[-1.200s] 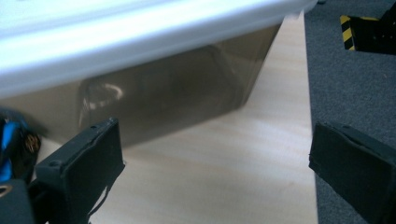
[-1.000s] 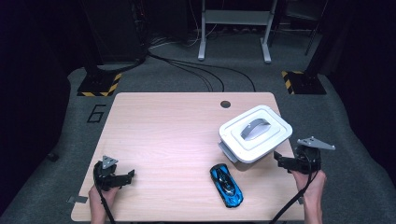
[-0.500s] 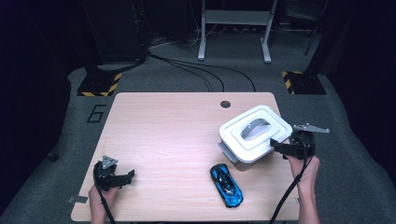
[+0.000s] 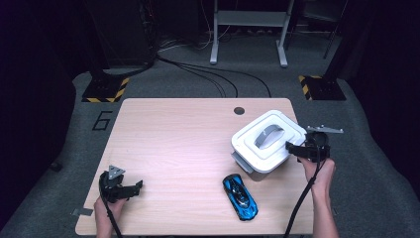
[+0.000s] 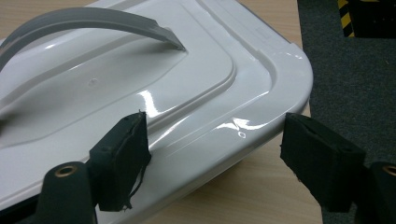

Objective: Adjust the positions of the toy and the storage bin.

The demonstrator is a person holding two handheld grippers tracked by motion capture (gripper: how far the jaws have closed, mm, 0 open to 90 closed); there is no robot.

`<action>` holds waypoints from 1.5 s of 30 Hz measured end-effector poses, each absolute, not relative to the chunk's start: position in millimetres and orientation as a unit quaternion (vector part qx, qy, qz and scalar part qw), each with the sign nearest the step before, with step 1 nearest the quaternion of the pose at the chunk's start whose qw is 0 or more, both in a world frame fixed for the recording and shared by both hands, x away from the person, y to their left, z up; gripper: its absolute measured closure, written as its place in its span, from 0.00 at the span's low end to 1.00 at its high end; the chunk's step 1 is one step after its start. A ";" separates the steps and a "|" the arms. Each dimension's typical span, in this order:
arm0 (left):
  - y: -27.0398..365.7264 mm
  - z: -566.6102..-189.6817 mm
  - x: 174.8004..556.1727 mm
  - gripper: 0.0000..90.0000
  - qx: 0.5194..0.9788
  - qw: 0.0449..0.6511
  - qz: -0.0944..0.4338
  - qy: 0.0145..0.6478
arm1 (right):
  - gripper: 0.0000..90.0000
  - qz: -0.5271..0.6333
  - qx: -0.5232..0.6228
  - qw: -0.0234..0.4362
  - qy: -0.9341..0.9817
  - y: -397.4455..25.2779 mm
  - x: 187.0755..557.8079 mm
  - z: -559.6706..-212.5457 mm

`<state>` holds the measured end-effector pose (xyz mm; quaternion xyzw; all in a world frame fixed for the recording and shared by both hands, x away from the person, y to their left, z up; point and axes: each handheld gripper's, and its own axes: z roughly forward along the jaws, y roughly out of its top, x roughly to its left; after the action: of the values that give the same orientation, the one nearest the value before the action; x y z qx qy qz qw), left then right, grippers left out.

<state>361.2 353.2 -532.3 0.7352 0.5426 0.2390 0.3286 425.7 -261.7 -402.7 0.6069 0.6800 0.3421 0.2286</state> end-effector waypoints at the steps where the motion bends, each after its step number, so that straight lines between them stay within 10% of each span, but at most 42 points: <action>1: 353.2 -532.3 361.2 0.08 0.735 0.329 0.239 0.543 | 0.26 0.342 0.606 0.229 0.681 -260.9 427.8 -402.4; 33: 353.1 -532.3 361.2 0.08 0.735 0.329 0.239 0.543 | 0.40 0.337 0.586 0.207 0.708 -242.2 496.8 -396.1; 45: 353.0 -532.3 361.1 0.08 0.735 0.329 0.239 0.543 | 0.17 0.330 0.591 0.216 0.704 -218.9 483.4 -368.9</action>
<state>361.1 353.0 -532.3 0.7347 0.5432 0.2392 0.3287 483.4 -218.9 -368.9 0.5906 0.7040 0.3301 0.2162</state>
